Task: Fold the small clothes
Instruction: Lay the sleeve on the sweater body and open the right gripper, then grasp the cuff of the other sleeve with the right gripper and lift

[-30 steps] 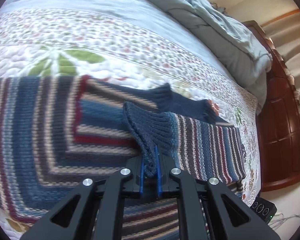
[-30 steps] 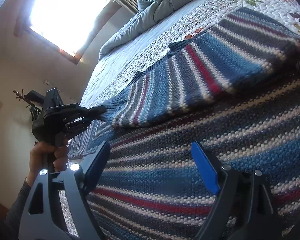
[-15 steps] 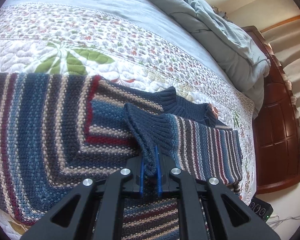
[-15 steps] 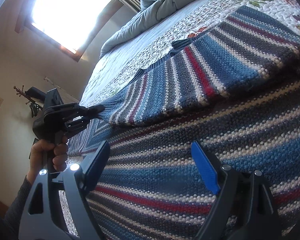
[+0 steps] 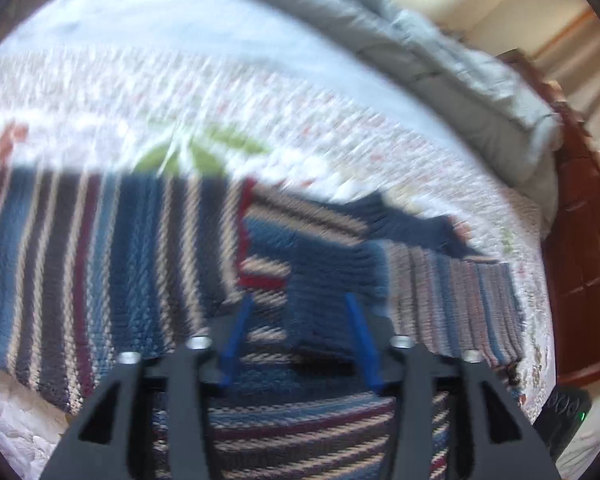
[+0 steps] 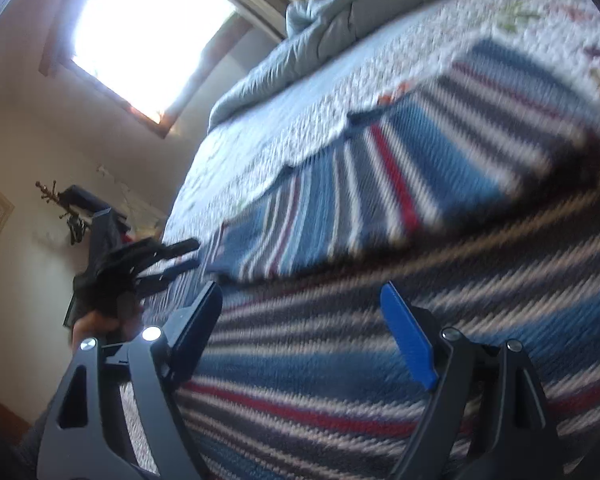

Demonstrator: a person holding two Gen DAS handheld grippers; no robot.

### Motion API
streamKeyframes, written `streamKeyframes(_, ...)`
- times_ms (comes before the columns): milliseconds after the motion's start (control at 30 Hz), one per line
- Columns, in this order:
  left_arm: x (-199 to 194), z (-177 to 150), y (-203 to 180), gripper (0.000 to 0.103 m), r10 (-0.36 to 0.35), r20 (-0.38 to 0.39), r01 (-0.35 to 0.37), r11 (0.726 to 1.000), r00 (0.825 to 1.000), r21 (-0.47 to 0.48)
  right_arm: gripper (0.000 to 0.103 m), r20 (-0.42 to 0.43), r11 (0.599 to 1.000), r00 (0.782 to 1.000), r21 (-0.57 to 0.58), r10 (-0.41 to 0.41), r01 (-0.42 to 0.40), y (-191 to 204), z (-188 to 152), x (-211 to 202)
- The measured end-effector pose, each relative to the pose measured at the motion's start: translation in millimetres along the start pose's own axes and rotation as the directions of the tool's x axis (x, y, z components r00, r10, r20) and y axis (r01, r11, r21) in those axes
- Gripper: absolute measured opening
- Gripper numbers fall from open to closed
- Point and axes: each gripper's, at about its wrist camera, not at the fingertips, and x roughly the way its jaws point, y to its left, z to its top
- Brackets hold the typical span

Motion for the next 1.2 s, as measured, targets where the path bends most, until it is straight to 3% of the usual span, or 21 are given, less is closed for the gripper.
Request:
streamKeyframes(100,-6.2,-6.2,-14.2,0.076,-0.057,0.054,0.054,0.997,0.997,0.048,0.082,0.068,1.0,0.997,0.006,-0.025,0.025,-10.2,23.1,-13.9)
streamKeyframes(233,16.9,-12.6,-16.5,0.076,-0.159,-0.014,0.159,0.987,0.987,0.015,0.084,0.103,0.994,0.991,0.084,-0.081,0.073,-44.1,56.6,-26.2)
streamKeyframes(367,38.1,-25.0,-8.9,0.077,-0.183,-0.06,0.182,0.983,0.981,-0.025,0.085,0.001,0.976,0.993,0.188,-0.114,0.112,-82.3,60.8,-13.7)
streamKeyframes(500,30.8,-33.8,-1.6,0.077,-0.211,-0.052,0.208,0.976,0.976,-0.057,0.087,-0.08,0.978,0.98,0.088,-0.182,0.188,-61.1,50.6,-6.4)
streamKeyframes(567,13.2,-35.9,5.8,0.077,-0.249,-0.029,0.244,0.963,0.968,-0.11,0.086,-0.095,0.988,0.985,0.043,-0.144,0.149,-34.8,48.3,-5.5)
streamKeyframes(633,-16.0,-41.8,12.4,0.085,-0.265,0.03,0.267,0.954,0.964,-0.135,0.085,-0.115,0.995,0.988,-0.011,-0.101,0.1,-3.1,47.3,4.3)
streamKeyframes(667,-28.1,-45.3,14.8,0.093,-0.258,0.055,0.263,0.956,0.965,-0.131,0.077,-0.145,0.997,0.987,-0.043,-0.073,0.068,14.9,45.2,15.9)
streamKeyframes(700,-45.3,-50.7,20.3,0.095,-0.227,0.086,0.236,0.964,0.97,-0.124,0.062,-0.186,0.997,0.981,-0.065,-0.046,0.035,32.0,42.8,30.6)
streamKeyframes(767,-66.3,-56.5,35.8,0.096,-0.186,0.124,0.202,0.971,0.975,-0.131,0.045,-0.268,0.995,0.963,-0.098,-0.013,-0.013,60.2,36.1,63.3)
streamKeyframes(800,-74.5,-60.4,45.5,0.097,-0.177,0.138,0.196,0.97,0.974,-0.143,0.042,-0.31,0.989,0.95,-0.146,-0.025,-0.021,80.5,29.0,87.4)
streamKeyframes(900,-98.1,-74.5,91.7,0.098,-0.149,0.146,0.177,0.963,0.978,-0.205,0.042,-0.366,0.961,0.924,-0.275,-0.107,0.002,122.1,15.6,145.5)
streamKeyframes(1033,-131.7,-84.9,150.9,0.098,-0.02,0.146,0.058,0.964,0.989,-0.259,0.042,-0.414,0.932,0.895,-0.361,-0.164,0.004,171.2,-1.1,200.4)
streamKeyframes(1100,-153.0,-89.6,175.4,0.098,0.066,0.207,-0.003,0.956,0.976,-0.294,0.045,-0.43,0.905,0.888,-0.424,-0.163,-0.039,213.4,-12.1,219.0)
streamKeyframes(1133,-167.0,-94.1,193.1,0.098,0.11,0.254,-0.016,0.938,0.961,-0.345,0.047,-0.436,0.891,0.884,-0.451,-0.166,-0.055,231.4,-18.6,228.8)
streamKeyframes(1200,-179.4,-101.7,214.5,0.098,0.109,0.318,0.027,0.918,0.942,-0.395,0.048,-0.459,0.861,0.872,-0.5,-0.168,-0.098,274.3,-31.0,249.7)
